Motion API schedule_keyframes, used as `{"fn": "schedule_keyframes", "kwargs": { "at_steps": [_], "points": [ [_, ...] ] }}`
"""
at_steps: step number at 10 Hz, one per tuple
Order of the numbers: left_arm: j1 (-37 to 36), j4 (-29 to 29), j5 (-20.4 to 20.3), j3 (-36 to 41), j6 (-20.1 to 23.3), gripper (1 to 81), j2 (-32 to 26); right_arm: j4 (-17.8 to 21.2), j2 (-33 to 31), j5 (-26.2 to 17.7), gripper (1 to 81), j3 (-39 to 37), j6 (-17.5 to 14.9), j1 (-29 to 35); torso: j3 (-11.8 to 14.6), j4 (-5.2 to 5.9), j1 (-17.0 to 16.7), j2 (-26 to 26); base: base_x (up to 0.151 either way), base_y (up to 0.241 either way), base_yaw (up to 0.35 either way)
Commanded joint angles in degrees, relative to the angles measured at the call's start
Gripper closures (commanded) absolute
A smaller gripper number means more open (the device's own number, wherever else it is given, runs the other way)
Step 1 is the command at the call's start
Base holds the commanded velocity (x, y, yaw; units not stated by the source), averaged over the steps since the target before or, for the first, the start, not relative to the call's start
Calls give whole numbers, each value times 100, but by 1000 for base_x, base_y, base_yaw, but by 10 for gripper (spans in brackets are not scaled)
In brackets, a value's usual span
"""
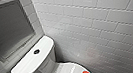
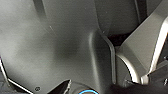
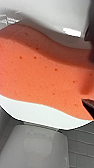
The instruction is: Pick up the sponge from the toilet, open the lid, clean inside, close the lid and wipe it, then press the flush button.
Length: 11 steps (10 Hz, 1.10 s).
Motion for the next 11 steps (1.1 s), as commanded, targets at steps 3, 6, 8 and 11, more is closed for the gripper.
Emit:
{"fn": "schedule_keyframes", "kwargs": {
  "at_steps": [3, 6, 8, 11],
  "points": [
    [140, -42, 470, 40, -10, 10, -10, -64, -74, 24, 10, -11, 72, 819, 0, 0, 0, 0, 0, 0, 0],
    [148, -42, 514, 40, -28, 10, -1, -73, 84, 86, 10, -231, 143, 661, 0, 0, 0, 0, 0, 0, 0],
    [139, -42, 549, 40, -28, 10, 8, -55, 392, 191, 10, -661, 195, 529, 0, 0, 0, 0, 0, 0, 0],
    [148, -42, 567, 40, -37, 10, 8, -108, 445, 191, 10, -732, 204, 660, -229, 0, 0, 0, 0, 0, 0]
  ]
}}
